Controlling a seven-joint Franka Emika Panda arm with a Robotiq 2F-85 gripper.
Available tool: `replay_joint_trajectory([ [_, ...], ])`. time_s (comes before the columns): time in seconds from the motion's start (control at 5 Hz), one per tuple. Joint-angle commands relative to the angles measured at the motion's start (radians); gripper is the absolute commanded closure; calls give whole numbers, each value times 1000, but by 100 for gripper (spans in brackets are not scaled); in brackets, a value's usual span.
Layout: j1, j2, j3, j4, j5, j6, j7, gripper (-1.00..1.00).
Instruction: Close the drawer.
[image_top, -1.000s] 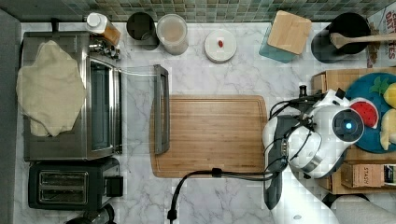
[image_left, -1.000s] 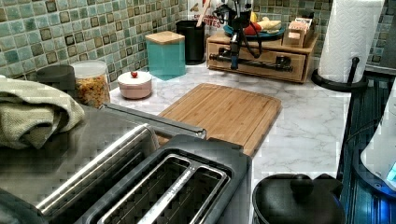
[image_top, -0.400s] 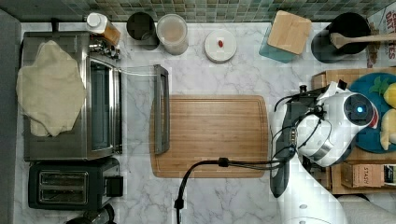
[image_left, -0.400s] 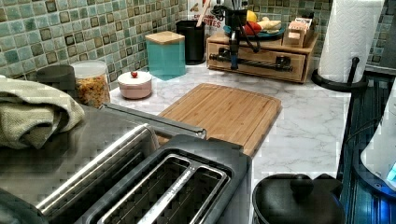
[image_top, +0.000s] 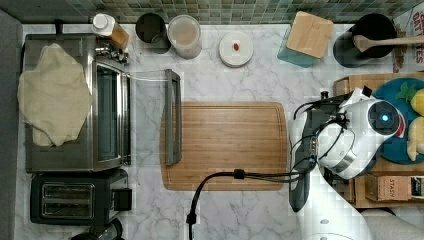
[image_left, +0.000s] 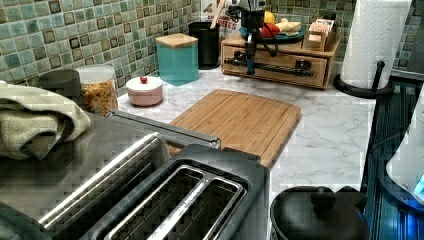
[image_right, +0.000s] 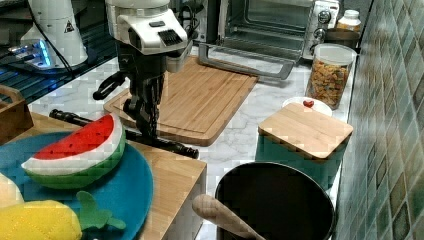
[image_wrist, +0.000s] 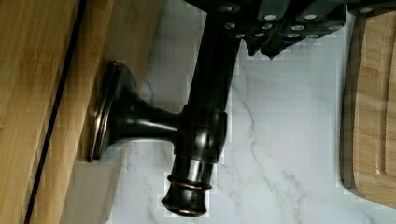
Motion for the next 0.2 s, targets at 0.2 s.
replay_joint_trajectory([
  [0.2, -149, 51, -174, 210, -52, 216, 11, 100],
])
